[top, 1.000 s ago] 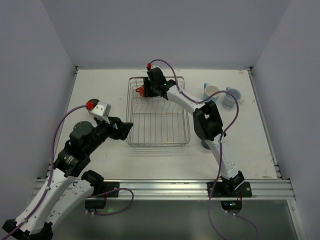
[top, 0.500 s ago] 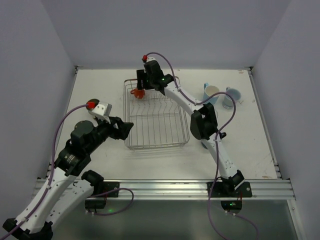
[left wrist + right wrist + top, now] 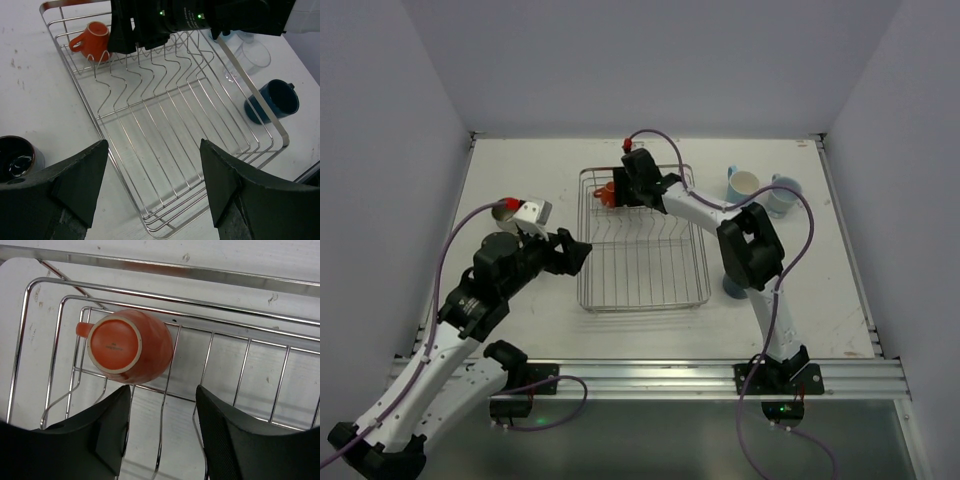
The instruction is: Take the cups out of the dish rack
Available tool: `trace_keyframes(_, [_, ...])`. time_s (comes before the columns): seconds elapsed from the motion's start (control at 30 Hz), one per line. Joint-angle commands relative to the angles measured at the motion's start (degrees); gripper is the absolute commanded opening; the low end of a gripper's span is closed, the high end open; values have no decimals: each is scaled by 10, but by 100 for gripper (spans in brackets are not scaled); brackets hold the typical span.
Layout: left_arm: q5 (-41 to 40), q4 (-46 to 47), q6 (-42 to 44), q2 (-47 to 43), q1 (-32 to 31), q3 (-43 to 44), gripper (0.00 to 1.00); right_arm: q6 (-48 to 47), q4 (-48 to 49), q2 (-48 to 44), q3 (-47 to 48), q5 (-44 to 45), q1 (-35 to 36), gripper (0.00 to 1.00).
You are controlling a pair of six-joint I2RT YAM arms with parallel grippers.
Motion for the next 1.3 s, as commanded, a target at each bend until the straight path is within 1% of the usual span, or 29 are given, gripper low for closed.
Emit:
trace_keyframes(0.0, [-2,37,-23,26,-3,30,78,25,44,-63,-37,35,15,56])
trace_keyframes(0.03, [1,41,-29,35,-3,31,78,35,55,-82,-48,39,16,56])
trace_keyframes(0.07, [1,44,-31,37,-3,31,78,37,65,-92,-76,37,18,58])
trace_keyframes(0.13, [1,54,-31,45,-3,31,78,32,90,-117,-99,30,17,65])
trace_keyframes(0.17, [1,57,-29,45,-3,33,78,27,89,-120,-102,28,18,71])
trace_keyframes(0.23, [-7,54,-22,45,-3,39,78,-3,88,-122,-98,16,18,76])
trace_keyframes(0.27, [-12,52,-19,44,-3,44,78,-11,81,-113,-80,-2,18,80])
trace_keyframes(0.33, [-26,41,-10,42,-3,49,78,-32,34,-89,-44,-17,18,83])
trace_keyframes(0.4, [-29,31,-2,37,-3,54,78,-37,19,-55,-6,-42,18,85])
trace_keyframes(0.47, [-29,22,3,33,-3,59,78,-36,-3,-25,26,-50,18,85])
trace_keyframes(0.57, [-50,9,14,23,-2,67,78,-30,-7,-11,44,-47,17,84])
trace_keyframes(0.7, [-55,-6,27,4,-3,76,79,-31,-42,27,101,-21,18,77])
trace_keyframes(0.73, [-56,-6,28,1,-3,76,79,-35,-63,34,128,-17,19,75])
trace_keyframes(0.87, [-65,-10,34,-10,-3,73,79,-46,-87,56,158,-7,18,75])
trace_keyframes(1.03, [-69,-6,38,-10,-3,63,79,-48,-98,75,171,0,18,73])
trace_keyframes(1.07, [-68,-4,39,-10,-3,61,79,-47,-96,76,171,0,19,63])
trace_keyframes(1.1, [-67,-2,39,-7,-3,60,79,-48,-94,77,170,-1,19,57])
trace_keyframes(1.17, [-65,1,39,-7,-3,56,79,-46,-84,72,160,4,18,50])
trace_keyframes(1.2, [-64,1,37,-6,-3,54,79,-46,-65,66,152,5,19,36])
trace_keyframes(1.27, [-61,5,34,-4,-3,51,79,-43,-50,44,126,11,19,28])
